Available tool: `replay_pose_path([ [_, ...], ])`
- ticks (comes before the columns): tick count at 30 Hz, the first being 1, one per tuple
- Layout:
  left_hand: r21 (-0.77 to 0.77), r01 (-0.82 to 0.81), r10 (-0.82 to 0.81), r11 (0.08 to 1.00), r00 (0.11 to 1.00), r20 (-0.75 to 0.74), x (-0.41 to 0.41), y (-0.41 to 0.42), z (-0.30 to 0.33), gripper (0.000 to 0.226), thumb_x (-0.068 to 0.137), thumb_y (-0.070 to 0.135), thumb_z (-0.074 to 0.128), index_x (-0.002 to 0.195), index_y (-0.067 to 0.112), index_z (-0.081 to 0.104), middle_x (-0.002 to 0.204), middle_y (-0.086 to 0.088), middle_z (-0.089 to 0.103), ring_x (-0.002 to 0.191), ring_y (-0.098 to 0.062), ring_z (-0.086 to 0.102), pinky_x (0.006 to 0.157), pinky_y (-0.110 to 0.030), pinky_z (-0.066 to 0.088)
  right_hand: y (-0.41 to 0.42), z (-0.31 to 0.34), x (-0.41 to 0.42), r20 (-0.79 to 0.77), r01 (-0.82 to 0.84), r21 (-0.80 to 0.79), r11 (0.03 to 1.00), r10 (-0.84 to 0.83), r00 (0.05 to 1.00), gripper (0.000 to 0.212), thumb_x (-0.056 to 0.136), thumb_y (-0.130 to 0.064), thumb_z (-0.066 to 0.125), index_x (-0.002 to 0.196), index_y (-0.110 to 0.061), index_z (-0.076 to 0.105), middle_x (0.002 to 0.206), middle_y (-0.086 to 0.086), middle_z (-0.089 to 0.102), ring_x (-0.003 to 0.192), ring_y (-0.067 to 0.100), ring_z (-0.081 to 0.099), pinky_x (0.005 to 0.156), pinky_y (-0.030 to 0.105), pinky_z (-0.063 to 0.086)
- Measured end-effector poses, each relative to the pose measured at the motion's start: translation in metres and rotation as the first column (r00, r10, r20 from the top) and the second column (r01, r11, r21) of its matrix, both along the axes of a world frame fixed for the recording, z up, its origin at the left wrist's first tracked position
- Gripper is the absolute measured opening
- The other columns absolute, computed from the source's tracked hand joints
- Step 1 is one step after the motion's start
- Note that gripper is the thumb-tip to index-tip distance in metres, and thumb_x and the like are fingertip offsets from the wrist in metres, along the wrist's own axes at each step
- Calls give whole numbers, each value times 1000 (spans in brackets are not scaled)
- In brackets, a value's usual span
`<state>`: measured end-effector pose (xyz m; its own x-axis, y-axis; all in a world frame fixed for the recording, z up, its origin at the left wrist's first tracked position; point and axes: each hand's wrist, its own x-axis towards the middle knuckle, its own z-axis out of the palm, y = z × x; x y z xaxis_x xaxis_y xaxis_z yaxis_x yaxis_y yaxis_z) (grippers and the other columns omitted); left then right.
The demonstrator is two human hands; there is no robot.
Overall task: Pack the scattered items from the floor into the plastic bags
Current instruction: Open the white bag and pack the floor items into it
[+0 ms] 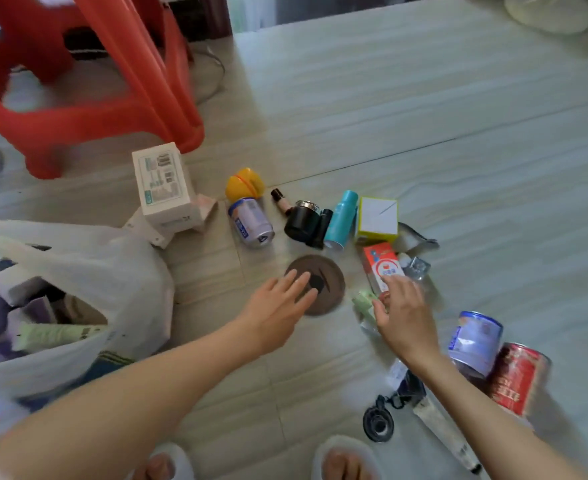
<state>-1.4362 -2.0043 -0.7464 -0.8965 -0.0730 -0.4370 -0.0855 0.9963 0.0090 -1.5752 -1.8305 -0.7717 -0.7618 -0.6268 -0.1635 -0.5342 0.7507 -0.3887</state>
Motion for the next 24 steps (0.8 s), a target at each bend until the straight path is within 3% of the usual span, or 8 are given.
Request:
replay_pose_path([
  [5, 139, -346, 334, 928, 937, 99, -36, 25, -59, 59, 98, 30, 32, 148, 22, 2, 157, -8, -7, 144, -31, -5, 116, -43, 6, 4, -27, -25, -20, 145, 75, 987, -143, 989, 68, 78, -29, 70, 132, 2, 42, 130, 23, 48, 118, 40, 44, 97, 46, 39],
  [9, 145, -295, 280, 944, 953, 115, -21, 23, -83, 58, 98, 35, 33, 148, 30, 5, 158, -4, -6, 145, -28, -3, 114, -50, 7, -13, -37, -32, 19, 243, 112, 964, -246, 969, 79, 81, -41, 64, 141, -3, 29, 130, 19, 45, 120, 35, 40, 98, 42, 34],
  [11, 111, -263, 262, 958, 965, 19, -7, 18, -85, 60, 89, 37, 55, 143, 30, 31, 154, -8, 23, 140, -32, 25, 106, -58, 26, -20, -41, -30, 27, 293, 110, 950, -298, 954, 78, 82, -39, 63, 142, -3, 27, 128, 21, 45, 120, 36, 39, 98, 42, 33],
  [13, 108, -272, 279, 956, 959, -58, 2, 19, -85, 58, 64, 33, 80, 119, 25, 63, 125, -12, 61, 111, -35, 60, 82, -54, 49, -25, -43, -29, 37, 311, 112, 944, -317, 948, 72, 83, -34, 62, 139, -2, 31, 126, 23, 45, 118, 37, 39, 97, 42, 32],
  [15, 105, -304, 316, 947, 941, -119, 2, 19, -83, 52, 52, 26, 87, 101, 22, 70, 100, -10, 68, 87, -31, 67, 71, -43, 54, -27, -43, -28, 54, 315, 120, 941, -323, 945, 63, 81, -29, 63, 133, -3, 37, 124, 23, 45, 116, 38, 39, 96, 42, 32],
  [17, 180, -427, 455, 886, 874, -172, -7, 13, -79, 59, 62, 23, 82, 117, 22, 60, 115, -12, 60, 101, -30, 61, 81, -39, 50, -28, -43, -27, 77, 302, 112, 947, -311, 947, 60, 78, -24, 64, 129, -4, 41, 123, 22, 45, 116, 38, 40, 96, 42, 32],
  [20, 230, -642, 666, 731, 745, -38, -17, -1, -86, 85, 83, 33, 65, 148, 22, 11, 152, -16, 17, 139, -32, 21, 110, -42, 25, -25, -46, -26, 120, 244, 87, 966, -254, 960, 61, 75, -20, 65, 129, -4, 41, 124, 20, 48, 118, 36, 42, 98, 40, 31],
  [24, 226, -691, 711, 687, 703, -11, -25, 7, -81, 91, 77, 28, 71, 145, 12, 13, 137, -17, 33, 124, -33, 33, 101, -39, 32, -20, -47, -20, 155, 149, 86, 985, -161, 975, 59, 77, -21, 65, 127, -6, 40, 119, 17, 50, 115, 32, 42, 92, 34, 27],
])
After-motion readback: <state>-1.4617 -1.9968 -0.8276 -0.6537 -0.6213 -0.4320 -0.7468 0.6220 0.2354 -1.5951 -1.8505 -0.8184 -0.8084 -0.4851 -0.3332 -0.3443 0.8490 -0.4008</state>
